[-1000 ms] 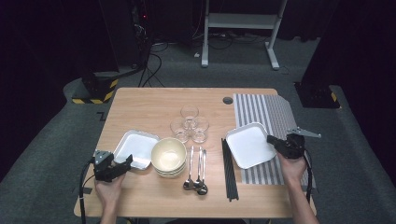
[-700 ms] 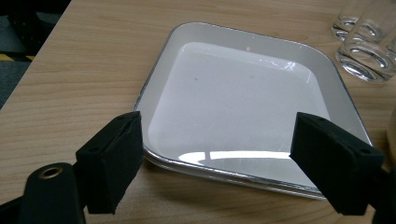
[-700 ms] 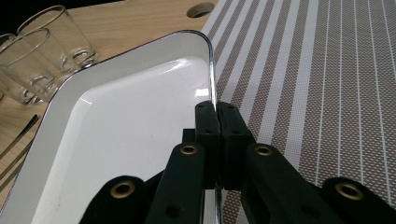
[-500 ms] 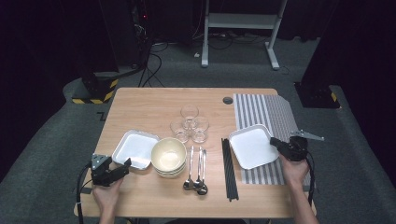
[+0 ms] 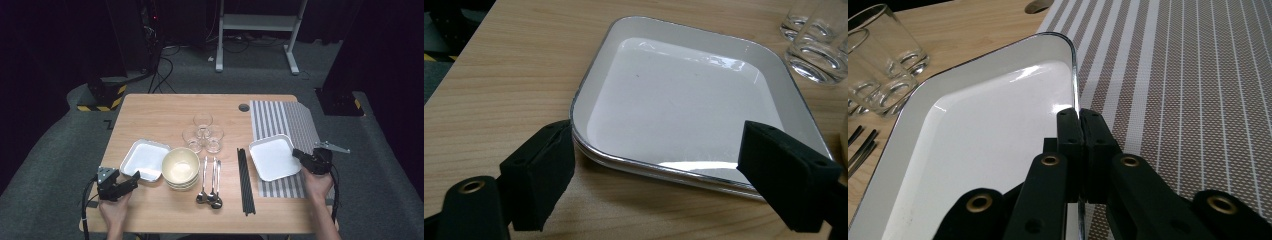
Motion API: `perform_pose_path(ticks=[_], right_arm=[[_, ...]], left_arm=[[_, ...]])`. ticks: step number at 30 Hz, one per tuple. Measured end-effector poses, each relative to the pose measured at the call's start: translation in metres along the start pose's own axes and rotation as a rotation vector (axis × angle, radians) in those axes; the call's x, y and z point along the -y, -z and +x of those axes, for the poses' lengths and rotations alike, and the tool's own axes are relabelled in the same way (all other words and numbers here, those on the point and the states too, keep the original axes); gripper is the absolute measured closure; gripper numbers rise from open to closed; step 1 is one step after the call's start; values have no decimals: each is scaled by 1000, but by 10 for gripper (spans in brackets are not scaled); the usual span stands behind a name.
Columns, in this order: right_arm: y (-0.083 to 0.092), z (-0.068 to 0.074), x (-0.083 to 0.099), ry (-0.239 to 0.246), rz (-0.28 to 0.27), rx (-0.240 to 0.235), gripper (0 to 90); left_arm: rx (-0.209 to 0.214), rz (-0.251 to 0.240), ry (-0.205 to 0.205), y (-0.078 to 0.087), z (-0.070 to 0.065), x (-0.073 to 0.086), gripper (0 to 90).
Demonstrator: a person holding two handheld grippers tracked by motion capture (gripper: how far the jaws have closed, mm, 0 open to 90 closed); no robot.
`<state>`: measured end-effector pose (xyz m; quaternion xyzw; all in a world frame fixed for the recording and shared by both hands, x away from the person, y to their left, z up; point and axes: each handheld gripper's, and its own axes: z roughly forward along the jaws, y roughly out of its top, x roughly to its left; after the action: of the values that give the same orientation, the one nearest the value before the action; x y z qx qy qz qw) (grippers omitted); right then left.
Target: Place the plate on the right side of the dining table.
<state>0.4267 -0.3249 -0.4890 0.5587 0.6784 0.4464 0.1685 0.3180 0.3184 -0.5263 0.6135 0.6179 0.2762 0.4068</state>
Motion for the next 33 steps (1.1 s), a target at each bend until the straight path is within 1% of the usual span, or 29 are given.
perform_pose_path(ticks=[5,8,16,22,25,27,29,33], right_arm=[[1,-4,2,-8,1,22,883],[0,-10,4,-25,3,37,883],[-1,-23,9,-73,11,78,883],[-2,-28,11,-85,14,97,883],[-3,-31,12,-98,10,105,883],[-4,-33,14,-111,11,101,883],[-5,-33,16,-107,16,114,883],[-6,-34,16,-109,15,120,883]], left_arm=[[-4,-1,-8,0,0,1,156],[-13,-3,-17,1,0,2,156],[-4,1,-15,1,1,4,155],[2,6,-23,2,-1,6,154],[8,14,-23,2,-2,6,154],[8,16,-24,2,-2,6,155],[8,17,-24,4,-1,7,155],[10,22,-19,6,0,9,155]])
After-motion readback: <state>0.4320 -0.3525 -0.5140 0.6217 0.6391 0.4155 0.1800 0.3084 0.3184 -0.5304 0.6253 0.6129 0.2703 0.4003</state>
